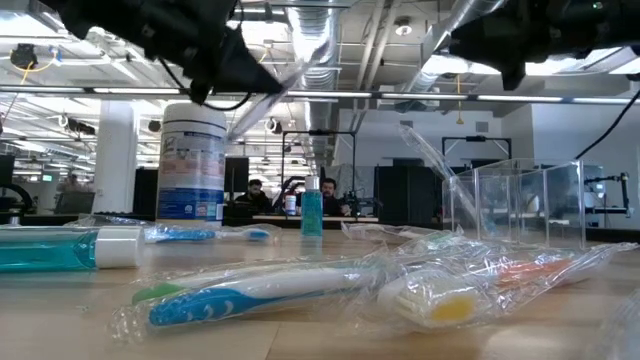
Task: Pick & Place toothbrushing station
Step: Put the purple toothbrush into the transparent organizer
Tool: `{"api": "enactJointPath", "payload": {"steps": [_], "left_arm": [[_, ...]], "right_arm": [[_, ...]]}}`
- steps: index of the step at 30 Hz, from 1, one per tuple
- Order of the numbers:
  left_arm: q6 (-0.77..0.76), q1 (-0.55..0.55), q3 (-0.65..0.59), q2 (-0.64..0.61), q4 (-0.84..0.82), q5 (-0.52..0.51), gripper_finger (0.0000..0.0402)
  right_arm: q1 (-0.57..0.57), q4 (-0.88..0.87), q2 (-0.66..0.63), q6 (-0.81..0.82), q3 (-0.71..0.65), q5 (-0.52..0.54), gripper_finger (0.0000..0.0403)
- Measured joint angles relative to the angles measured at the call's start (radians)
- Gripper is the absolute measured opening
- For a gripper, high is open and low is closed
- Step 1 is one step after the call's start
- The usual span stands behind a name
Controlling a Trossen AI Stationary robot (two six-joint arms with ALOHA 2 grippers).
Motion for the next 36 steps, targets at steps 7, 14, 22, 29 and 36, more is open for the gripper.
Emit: {"api": "enactJointPath", "payload": {"steps": [7,14,22,29,36], "left_arm": [[0.102,0.0,0.0,0.0,0.144,0.0,0.0004],[0.139,0.024,0.0,0.0,0.246,0.075,0.0004],[0.183,0.067,0.001,0.086,0.42,0.149,0.0003],[0.207,0.108,0.001,0.175,0.6,0.24,0.0004],[0.202,0.125,0.019,0.222,0.654,0.264,0.0004]], "right_arm": [[-0.001,0.182,0.109,-0.056,0.0,-0.001,0.0118],[-0.024,0.278,0.226,-0.087,0.042,-0.023,0.0118],[-0.08,0.279,0.36,-0.102,0.137,-0.05,0.0118],[-0.112,0.285,0.428,-0.103,0.191,-0.104,0.0118],[-0.145,0.284,0.44,-0.103,0.227,-0.173,0.0118]]}}
